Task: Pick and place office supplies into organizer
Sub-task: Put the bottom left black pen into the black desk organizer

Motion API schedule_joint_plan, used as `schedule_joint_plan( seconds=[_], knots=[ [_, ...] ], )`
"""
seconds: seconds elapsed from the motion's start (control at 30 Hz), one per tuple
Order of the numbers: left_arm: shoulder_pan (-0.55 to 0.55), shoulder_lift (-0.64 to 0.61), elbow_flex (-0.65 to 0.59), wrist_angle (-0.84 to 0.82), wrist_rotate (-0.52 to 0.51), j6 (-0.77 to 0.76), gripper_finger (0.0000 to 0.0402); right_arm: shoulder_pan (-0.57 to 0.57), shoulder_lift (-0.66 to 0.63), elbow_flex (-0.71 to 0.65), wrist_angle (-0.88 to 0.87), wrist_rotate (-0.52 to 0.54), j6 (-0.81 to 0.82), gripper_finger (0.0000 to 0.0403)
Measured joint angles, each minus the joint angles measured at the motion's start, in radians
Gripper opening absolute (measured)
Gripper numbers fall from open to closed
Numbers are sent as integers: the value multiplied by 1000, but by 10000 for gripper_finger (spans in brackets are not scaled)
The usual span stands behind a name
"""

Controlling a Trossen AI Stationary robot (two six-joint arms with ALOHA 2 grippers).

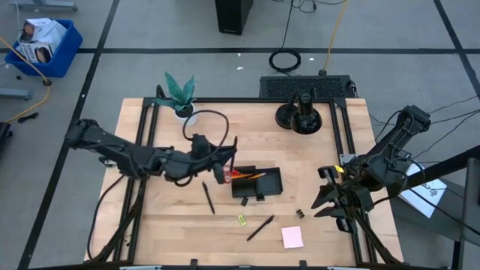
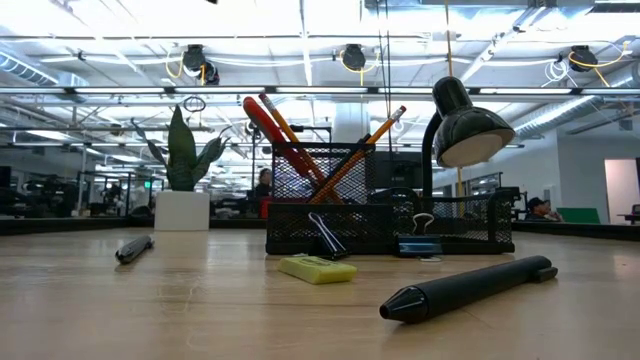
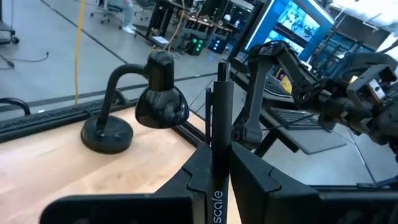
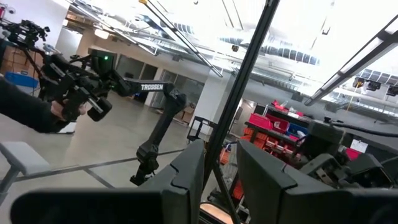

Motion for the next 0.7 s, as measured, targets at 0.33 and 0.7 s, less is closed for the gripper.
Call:
schedule_joint_plan(
  seconds=[0.33,0.7],
  knots=[
    [67,104,0,121,131,136,47,0,0,0,-3,0,0,89],
    [83,115,0,126,140,238,47,0,0,0,-4,0,-7,89]
  ],
)
